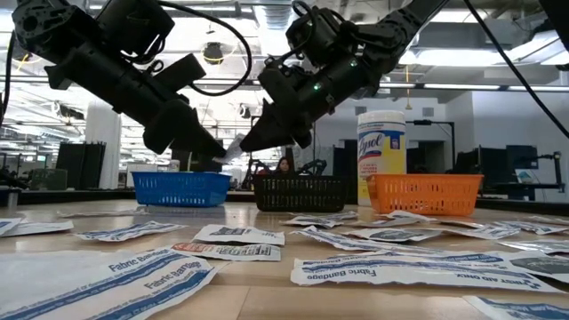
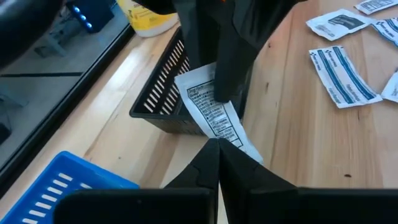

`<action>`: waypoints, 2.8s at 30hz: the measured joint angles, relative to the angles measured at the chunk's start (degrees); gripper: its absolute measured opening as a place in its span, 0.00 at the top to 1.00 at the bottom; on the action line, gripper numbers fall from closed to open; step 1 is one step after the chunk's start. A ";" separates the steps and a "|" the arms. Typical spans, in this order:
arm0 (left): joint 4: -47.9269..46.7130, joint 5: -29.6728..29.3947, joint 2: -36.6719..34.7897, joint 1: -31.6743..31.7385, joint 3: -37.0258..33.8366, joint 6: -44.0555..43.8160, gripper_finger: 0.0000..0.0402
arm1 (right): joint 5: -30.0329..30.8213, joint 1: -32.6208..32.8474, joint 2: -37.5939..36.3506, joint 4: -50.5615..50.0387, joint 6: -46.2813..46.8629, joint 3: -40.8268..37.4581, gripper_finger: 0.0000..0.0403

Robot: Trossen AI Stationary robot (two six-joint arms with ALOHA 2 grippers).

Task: Pick & Place First Aid Supplies
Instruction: Put the ointment pack into the orange bin

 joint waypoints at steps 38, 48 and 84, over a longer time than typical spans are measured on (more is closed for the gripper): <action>3.94 24.70 0.25 6.19 0.04 -1.81 0.69 | 3.41 4.15 0.00 -4.42 -25.51 -0.02 1.00; 3.78 21.18 0.25 6.87 0.04 -1.80 0.98 | 4.51 4.15 0.00 -4.74 -25.34 -0.02 1.00; 0.98 24.09 0.23 7.39 0.04 -3.68 0.59 | 8.67 5.66 -0.87 -6.46 -27.02 0.02 1.00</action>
